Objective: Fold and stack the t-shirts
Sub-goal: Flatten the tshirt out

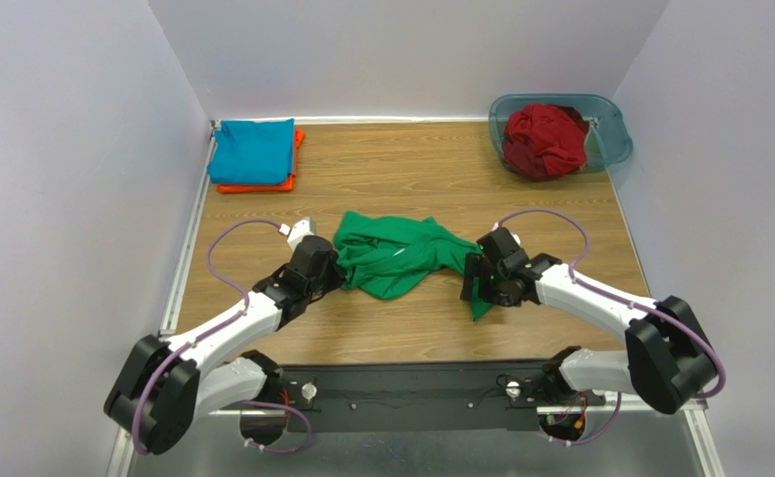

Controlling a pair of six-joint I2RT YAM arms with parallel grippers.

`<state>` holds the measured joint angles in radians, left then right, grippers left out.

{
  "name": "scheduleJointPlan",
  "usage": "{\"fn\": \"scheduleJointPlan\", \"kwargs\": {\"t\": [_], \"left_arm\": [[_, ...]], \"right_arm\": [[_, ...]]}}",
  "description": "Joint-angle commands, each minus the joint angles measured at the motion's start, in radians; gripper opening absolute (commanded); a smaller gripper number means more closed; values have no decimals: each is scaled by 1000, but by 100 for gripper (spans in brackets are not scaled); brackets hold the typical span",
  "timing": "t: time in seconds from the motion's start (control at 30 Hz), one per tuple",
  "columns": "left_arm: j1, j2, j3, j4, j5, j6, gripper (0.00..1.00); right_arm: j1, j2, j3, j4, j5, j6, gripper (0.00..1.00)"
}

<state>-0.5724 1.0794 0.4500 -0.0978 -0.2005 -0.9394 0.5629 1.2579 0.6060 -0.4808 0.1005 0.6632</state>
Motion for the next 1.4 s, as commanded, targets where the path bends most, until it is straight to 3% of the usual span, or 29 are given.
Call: {"fn": "scheduleJointPlan", "kwargs": {"t": [0.0,0.07,0.1,0.13,0.23,0.37,0.47,0.5,0.67,0.77,0.93,1.1,1.37], "left_arm": [[5,-105,13,44,-33,54,0],[5,-145,36,43,-25,70,0],[5,-153,47,34,-27,76,0],[5,-168,59,29,-28,86,0],[6,-182,142,7,-65,108,0],[9,-188,387,-16,-149,201,0],[12,-167,542,-28,-198,261,0],[13,-156,658,-32,-207,311,0],[13,-93,1055,-74,-249,448,0],[13,-93,1209,-83,-254,517,0],[13,-148,1320,-34,-241,600,0],[13,-148,1385,-31,-172,622,0],[13,-43,1336,7,-279,648,0]], "right_arm": [[0,96,27,13,42,-16,83],[0,115,34,24,62,-13,66],[0,123,41,31,99,-10,43],[0,127,69,31,116,-4,30],[0,97,132,25,180,-26,8],[-1,-15,359,-14,313,-76,1],[-3,-55,521,-33,375,-123,1],[-1,-70,641,-42,393,-132,1],[-1,-87,973,-45,326,-243,1],[0,-89,1145,-47,245,-304,1],[-1,-117,1359,-70,165,-375,1],[-1,-130,1423,-81,116,-410,1],[-1,-43,1382,-76,281,-473,1]]}}
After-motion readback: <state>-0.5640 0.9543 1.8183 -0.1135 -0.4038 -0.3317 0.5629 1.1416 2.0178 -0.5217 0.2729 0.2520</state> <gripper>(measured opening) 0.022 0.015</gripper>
